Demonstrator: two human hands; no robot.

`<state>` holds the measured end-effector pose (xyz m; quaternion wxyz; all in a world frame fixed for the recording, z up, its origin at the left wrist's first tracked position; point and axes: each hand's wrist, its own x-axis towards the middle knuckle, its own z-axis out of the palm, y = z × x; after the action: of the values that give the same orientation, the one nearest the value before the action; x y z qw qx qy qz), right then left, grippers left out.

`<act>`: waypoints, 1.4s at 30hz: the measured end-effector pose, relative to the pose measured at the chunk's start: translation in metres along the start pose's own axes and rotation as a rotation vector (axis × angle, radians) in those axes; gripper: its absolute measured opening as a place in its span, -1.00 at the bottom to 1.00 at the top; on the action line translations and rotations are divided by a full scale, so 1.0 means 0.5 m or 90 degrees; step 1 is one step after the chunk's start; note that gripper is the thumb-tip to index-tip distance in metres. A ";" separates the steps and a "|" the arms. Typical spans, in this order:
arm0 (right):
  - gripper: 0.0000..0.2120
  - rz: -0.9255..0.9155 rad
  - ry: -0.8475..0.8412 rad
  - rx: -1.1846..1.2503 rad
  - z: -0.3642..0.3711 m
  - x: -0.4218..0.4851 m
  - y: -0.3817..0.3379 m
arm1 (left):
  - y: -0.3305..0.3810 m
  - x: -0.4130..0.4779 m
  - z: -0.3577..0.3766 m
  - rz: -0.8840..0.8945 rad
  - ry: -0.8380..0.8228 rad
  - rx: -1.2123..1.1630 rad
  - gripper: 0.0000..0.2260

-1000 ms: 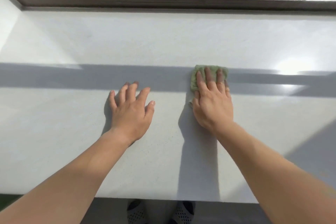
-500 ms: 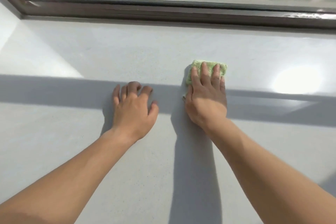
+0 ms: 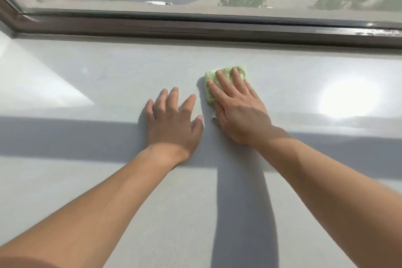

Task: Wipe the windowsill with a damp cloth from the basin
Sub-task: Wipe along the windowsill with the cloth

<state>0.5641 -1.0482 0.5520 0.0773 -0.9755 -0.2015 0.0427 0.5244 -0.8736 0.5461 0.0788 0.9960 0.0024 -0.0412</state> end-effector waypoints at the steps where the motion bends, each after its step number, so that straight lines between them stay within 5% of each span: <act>1: -0.38 -0.029 -0.017 -0.002 -0.008 0.008 0.022 | 0.003 0.006 -0.003 -0.013 0.008 -0.032 -0.52; 7: -0.41 0.288 0.072 0.040 -0.017 0.107 0.110 | 0.016 0.009 0.013 0.013 -0.025 0.015 -0.41; 13: -0.47 0.015 0.024 0.017 -0.001 0.156 0.016 | 0.015 0.014 0.012 0.013 -0.026 0.024 -0.39; 21: -0.43 0.282 0.095 0.063 -0.024 0.111 0.156 | 0.015 0.013 0.004 0.018 -0.045 0.018 -0.39; 27: -0.48 0.126 0.022 0.040 -0.030 0.051 0.204 | 0.014 0.012 0.002 0.018 -0.054 0.028 -0.39; 31: -0.44 0.366 0.095 0.054 -0.036 0.051 0.226 | 0.018 0.009 0.001 0.016 -0.050 0.032 -0.39; 37: -0.47 0.081 -0.003 0.022 -0.042 -0.008 0.223 | 0.017 0.013 0.004 0.005 -0.044 0.045 -0.40; 42: -0.42 0.332 0.061 0.060 -0.051 0.000 0.253 | 0.017 0.015 0.003 0.005 -0.039 0.063 -0.41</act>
<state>0.6159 -1.1662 0.5559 0.1181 -0.9907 0.0628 0.0242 0.5316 -0.8823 0.5452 0.0299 0.9970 -0.0060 -0.0716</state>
